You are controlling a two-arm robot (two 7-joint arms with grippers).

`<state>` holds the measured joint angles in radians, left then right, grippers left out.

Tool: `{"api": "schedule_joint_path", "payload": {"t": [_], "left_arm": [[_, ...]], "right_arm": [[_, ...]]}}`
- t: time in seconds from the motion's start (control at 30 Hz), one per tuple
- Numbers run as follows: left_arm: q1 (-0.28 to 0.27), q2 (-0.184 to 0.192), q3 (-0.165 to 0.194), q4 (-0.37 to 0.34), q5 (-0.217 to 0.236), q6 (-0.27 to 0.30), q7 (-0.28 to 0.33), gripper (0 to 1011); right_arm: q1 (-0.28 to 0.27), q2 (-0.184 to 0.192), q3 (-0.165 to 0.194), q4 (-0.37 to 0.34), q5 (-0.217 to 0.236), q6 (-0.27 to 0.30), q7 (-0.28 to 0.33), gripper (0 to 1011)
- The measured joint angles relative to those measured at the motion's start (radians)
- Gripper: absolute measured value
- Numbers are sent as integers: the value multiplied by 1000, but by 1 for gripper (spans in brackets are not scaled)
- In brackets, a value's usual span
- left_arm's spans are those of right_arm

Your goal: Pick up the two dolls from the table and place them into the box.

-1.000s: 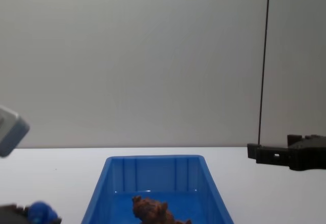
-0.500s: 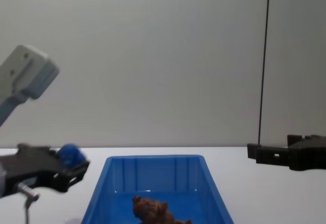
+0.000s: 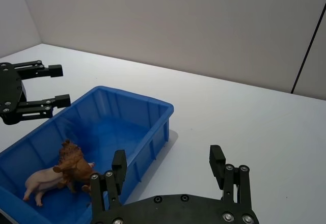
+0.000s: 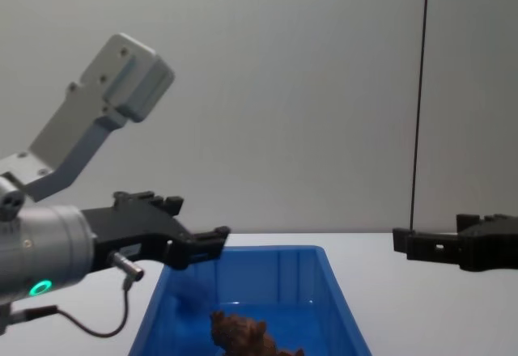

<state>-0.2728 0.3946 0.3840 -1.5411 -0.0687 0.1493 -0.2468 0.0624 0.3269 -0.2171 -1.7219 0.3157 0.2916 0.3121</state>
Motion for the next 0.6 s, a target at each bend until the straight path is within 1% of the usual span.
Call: {"api": "schedule_joint_path", "payload": {"t": [0.07, 0.1, 0.27, 0.3, 0.37, 0.6], "left_arm": [[-9, -9, 4, 8, 4, -8, -12, 805], [-12, -12, 5, 11, 5, -11, -15, 805], [-24, -25, 10, 25, 5, -35, -35, 959], [-25, -26, 10, 27, 5, -39, -37, 975], [-28, -29, 10, 31, 3, -52, -43, 1001], [-34, -34, 10, 37, -4, -78, -56, 1001]], "right_arm": [[0, 0, 0, 0, 0, 0, 0, 1001], [0, 0, 0, 0, 0, 0, 0, 1001], [0, 0, 0, 0, 0, 0, 0, 1001], [0, 0, 0, 0, 0, 0, 0, 1001], [0, 0, 0, 0, 0, 0, 0, 1001], [0, 0, 0, 0, 0, 0, 0, 1001]]}}
